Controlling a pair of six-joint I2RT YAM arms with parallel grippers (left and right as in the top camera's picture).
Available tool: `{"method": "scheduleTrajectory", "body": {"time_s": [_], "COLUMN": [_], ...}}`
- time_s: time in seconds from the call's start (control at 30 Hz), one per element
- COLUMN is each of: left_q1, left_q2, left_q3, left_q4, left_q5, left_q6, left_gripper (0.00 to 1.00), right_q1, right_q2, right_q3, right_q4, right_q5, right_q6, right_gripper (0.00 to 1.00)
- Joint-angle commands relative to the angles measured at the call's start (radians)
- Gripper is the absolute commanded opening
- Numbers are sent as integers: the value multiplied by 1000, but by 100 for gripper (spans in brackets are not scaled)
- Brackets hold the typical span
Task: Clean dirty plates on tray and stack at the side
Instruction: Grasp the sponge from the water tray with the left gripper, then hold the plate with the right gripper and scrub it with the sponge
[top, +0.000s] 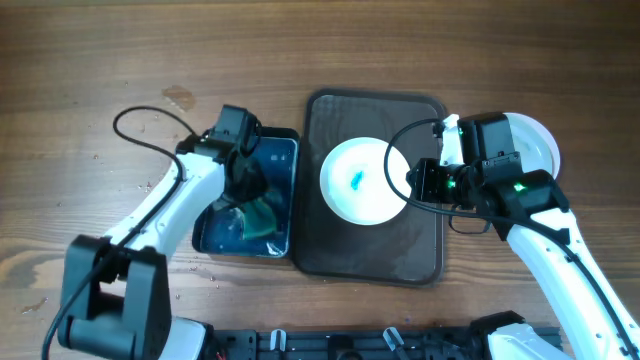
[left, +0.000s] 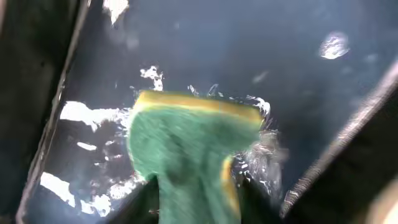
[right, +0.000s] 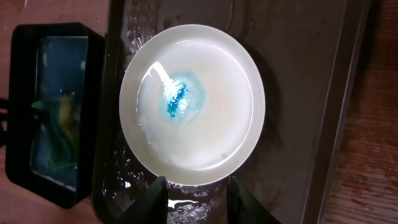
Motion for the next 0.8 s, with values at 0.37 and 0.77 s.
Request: {"method": "scheduleTrajectory", "body": {"time_s": [0.37, 0.77], "left_q1": [-85, -80], "left_q2": [-24, -137], "left_q3": [-201, 132], "left_q4": [140, -160], "left_q5": [2, -4], "left_q6": [-117, 84], "left_gripper": [12, 4], "right_q1": [1, -22], "right_q2": [22, 263], "right_q3": [-39, -52], "right_q4": [19, 208], "right_q5": [67, 108], "right_q6": [-61, -21], "right_gripper": [54, 29]}}
